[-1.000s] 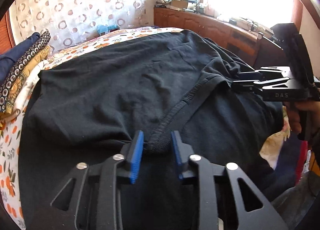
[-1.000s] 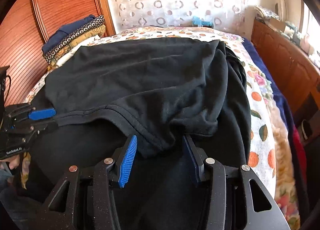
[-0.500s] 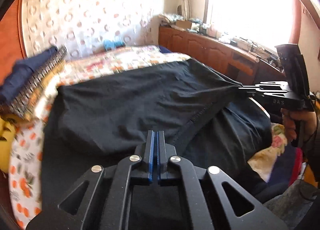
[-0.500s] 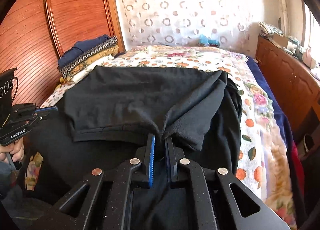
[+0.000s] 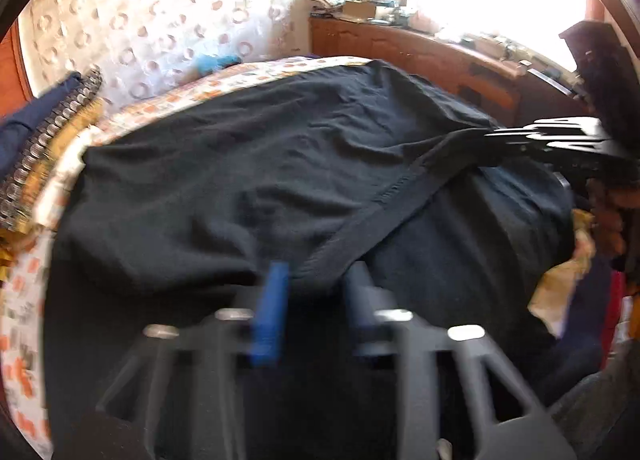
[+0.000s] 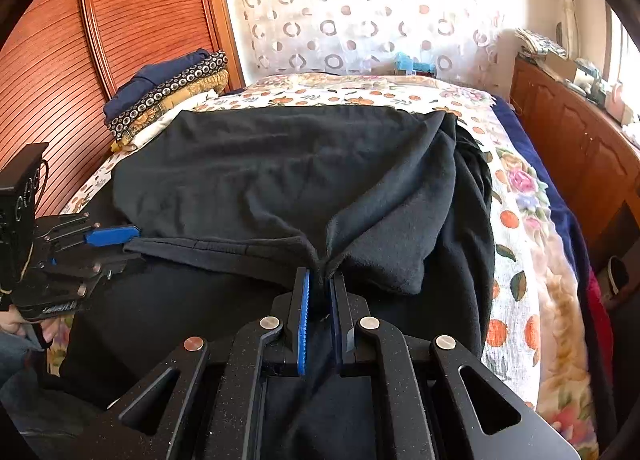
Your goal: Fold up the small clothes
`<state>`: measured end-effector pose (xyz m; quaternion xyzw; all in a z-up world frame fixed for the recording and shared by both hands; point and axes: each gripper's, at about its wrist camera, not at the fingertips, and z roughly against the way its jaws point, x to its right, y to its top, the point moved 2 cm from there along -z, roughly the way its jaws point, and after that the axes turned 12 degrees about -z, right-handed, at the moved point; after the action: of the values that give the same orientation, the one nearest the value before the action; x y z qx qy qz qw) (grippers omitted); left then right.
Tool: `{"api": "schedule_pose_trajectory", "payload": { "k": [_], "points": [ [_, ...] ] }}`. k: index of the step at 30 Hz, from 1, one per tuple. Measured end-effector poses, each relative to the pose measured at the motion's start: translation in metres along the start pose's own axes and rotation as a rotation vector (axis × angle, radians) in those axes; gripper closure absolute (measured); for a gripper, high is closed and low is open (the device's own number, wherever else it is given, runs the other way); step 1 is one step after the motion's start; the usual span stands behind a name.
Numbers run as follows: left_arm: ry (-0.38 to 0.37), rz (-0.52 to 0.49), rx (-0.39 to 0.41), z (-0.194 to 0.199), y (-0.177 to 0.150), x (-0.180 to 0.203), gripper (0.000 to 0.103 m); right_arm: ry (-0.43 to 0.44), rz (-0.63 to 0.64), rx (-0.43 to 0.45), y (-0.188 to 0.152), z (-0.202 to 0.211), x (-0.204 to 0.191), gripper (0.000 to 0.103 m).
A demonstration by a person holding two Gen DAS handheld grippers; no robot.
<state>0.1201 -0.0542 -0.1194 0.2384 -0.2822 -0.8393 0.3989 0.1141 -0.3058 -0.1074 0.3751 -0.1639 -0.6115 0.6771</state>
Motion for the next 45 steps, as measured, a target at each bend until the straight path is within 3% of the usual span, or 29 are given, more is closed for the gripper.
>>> {"api": "schedule_pose_trajectory", "payload": {
  "k": [2, 12, 17, 26, 40, 42, 43, 45],
  "points": [
    [-0.046, 0.033, 0.016, 0.006, -0.002, -0.008, 0.095, 0.01, -0.001, 0.003, 0.0, 0.001, 0.001, 0.094],
    [0.027, 0.018, 0.159, 0.108, -0.003, -0.017, 0.095, 0.144, 0.053, 0.005, -0.008, 0.057, -0.032, 0.094],
    [0.01, 0.039, 0.143, 0.128, -0.024, -0.011, 0.095, 0.165, 0.094, -0.037, -0.029, 0.083, -0.047, 0.094],
    [-0.043, 0.086, 0.061, 0.128, -0.069, 0.007, 0.095, 0.161, 0.116, -0.118, -0.055, 0.103, -0.057, 0.094],
    [-0.024, 0.054, 0.056, 0.144, -0.067, 0.012, 0.094, 0.145, 0.114, -0.143, -0.062, 0.098, -0.063, 0.094],
    [-0.028, 0.062, 0.049, 0.141, -0.067, 0.01, 0.081, 0.146, 0.092, -0.147, -0.061, 0.095, -0.059, 0.093],
    [-0.032, 0.069, 0.052, 0.141, -0.065, 0.008, 0.075, 0.14, 0.09, -0.146, -0.06, 0.095, -0.059, 0.088],
    [-0.028, 0.083, 0.071, 0.144, -0.063, 0.003, 0.051, 0.116, 0.088, -0.124, -0.054, 0.099, -0.055, 0.081]
  ]
}}
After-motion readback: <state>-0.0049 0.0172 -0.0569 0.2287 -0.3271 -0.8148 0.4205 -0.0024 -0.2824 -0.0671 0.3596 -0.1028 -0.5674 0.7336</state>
